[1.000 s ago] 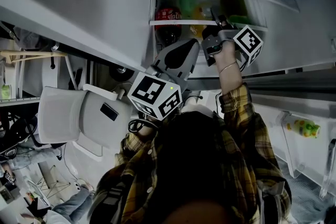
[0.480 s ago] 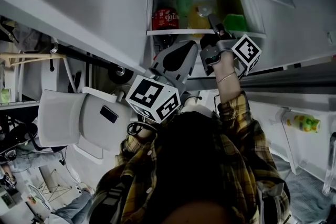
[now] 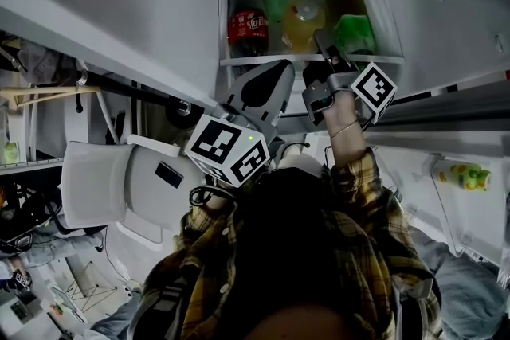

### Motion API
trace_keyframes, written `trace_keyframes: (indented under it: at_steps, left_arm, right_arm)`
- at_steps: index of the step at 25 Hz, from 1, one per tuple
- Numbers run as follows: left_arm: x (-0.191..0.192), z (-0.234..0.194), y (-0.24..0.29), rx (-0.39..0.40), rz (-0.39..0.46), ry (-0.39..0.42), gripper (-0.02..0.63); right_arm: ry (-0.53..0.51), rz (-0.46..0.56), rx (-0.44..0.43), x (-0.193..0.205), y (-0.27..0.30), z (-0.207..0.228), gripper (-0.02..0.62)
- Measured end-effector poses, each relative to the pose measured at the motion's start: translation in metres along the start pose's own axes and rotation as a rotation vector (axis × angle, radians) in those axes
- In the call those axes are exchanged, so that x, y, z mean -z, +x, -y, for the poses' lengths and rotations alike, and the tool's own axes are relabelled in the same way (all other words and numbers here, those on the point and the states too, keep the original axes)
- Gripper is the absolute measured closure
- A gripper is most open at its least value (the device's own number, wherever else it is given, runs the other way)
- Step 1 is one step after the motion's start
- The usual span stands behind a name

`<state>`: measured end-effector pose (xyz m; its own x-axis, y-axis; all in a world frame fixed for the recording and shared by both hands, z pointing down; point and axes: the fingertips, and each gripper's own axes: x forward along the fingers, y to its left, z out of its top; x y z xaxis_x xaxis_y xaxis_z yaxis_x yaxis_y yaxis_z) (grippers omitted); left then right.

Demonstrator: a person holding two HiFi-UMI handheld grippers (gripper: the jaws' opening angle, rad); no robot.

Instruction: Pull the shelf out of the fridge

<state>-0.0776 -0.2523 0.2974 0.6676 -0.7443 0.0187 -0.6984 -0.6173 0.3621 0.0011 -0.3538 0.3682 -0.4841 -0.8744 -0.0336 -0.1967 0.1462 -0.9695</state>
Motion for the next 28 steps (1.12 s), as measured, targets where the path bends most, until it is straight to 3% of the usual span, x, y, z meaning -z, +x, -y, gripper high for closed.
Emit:
trace_keyframes:
  at_steps: [14, 28]
  left_arm:
    - [0.003, 0.011, -0.006, 0.04, -0.016, 0.011, 0.603]
    - [-0.001, 0.02, -0.017, 0.023, 0.01, 0.02, 0.603]
  right_arm:
    - [-0.004, 0.014, -0.024, 0.017, -0.036, -0.006, 0.557]
    - [0.022, 0.011, -0.063, 0.022, -0.065, -0.013, 0.557]
